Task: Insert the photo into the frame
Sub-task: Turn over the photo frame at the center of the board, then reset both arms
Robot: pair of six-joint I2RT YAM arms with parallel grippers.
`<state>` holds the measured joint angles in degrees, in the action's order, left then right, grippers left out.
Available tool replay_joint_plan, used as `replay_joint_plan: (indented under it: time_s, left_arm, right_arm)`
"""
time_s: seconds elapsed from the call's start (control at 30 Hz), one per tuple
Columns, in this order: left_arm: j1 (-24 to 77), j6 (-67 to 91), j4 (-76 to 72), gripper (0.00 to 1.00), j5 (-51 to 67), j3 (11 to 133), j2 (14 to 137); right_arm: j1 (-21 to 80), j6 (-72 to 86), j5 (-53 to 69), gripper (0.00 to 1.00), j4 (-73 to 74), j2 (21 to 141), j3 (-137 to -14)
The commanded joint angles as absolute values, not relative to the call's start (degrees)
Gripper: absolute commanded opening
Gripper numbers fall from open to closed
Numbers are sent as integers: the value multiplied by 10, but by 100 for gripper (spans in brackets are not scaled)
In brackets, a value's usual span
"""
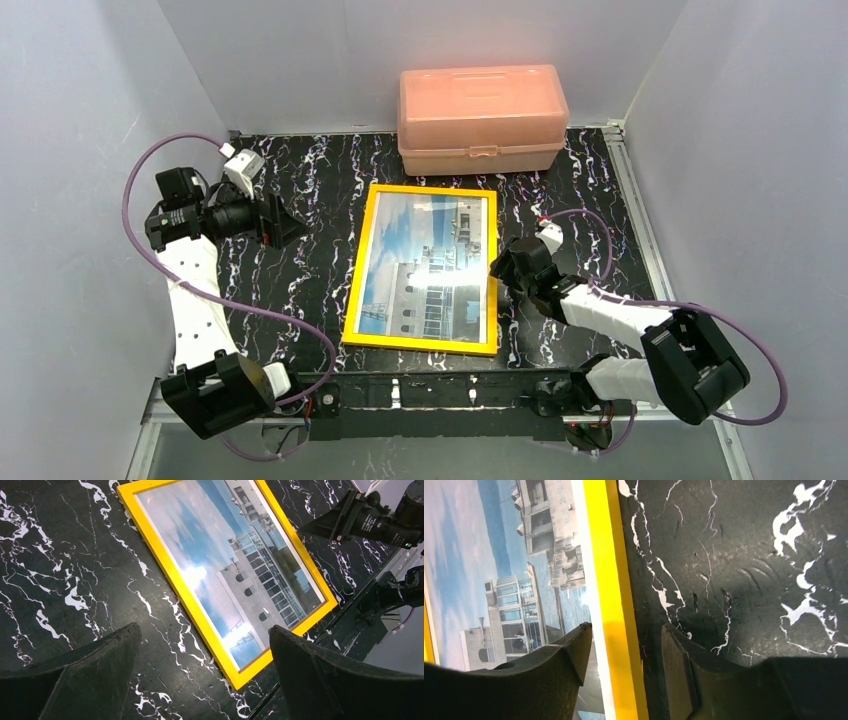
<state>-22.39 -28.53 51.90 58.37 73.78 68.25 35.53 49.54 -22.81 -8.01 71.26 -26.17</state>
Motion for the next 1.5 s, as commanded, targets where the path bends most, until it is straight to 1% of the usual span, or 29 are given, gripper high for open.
replay_joint_plan:
  time_s: [0.0,0.07,0.1,0.13,0.17,0.33,0.43,0.53,0.6,0.7,0.73,0.83,0.9,0.93,1.03,1.17,1.27,1.37,1.4,1.43,1.47]
  left_arm:
    - [-227,-289,536,99,582,724,678]
    - [-227,-288,536,99,569,720,685]
    - [-227,-284,534,99,561,716,690]
    - [-227,-273,524,99,548,710,696]
    - [-226,-252,510,99,530,699,702]
    - [-198,-144,414,98,407,648,746]
    - [-142,-120,380,98,318,629,786]
    - [-93,-50,347,98,233,635,844]
    - [-83,-14,322,99,206,639,865]
    - [-80,-4,195,99,186,573,840]
    - [-78,-4,126,98,177,543,823]
    - [-77,24,-69,98,160,435,768]
    - [-76,24,-176,99,155,370,752]
    - [-76,18,-204,99,158,354,755]
    - [-76,12,-224,98,157,341,784]
    - [-76,22,-296,99,135,299,800]
    - [-76,50,-400,98,116,248,803]
    - [-75,53,-493,99,107,206,820]
    - [-73,46,-508,98,116,196,820]
    - [-66,38,-524,99,115,185,818]
    - [-58,29,-559,99,109,168,828]
  right_arm:
    - [337,449,-215,65,-69,708,-310]
    - [326,429,-213,72,-54,708,-331]
    - [321,417,-213,77,-44,710,-343]
    - [316,401,-215,94,-33,711,-357]
    - [311,383,-225,98,-21,715,-376]
    - [292,327,-345,99,25,728,-418]
    - [289,314,-455,99,-21,740,-400]
    - [288,242,-523,99,-65,766,-390]
    - [276,231,-557,99,-65,789,-398]
    - [244,226,-567,99,-58,818,-412]
    - [236,221,-579,99,-71,825,-410]
    - [201,203,-577,99,-142,828,-375]
    - [180,173,-553,99,-219,820,-337]
    - [169,165,-536,99,-233,815,-329]
    - [154,111,-531,99,-330,826,-293]
    - [134,64,-503,99,-396,853,-258]
    - [125,30,-463,99,-511,859,-214]
    - [110,36,-430,99,-541,882,-207]
    - [109,31,-424,99,-581,893,-193]
    - [109,15,-405,99,-613,900,-184]
    - [109,3,-369,99,-615,899,-181]
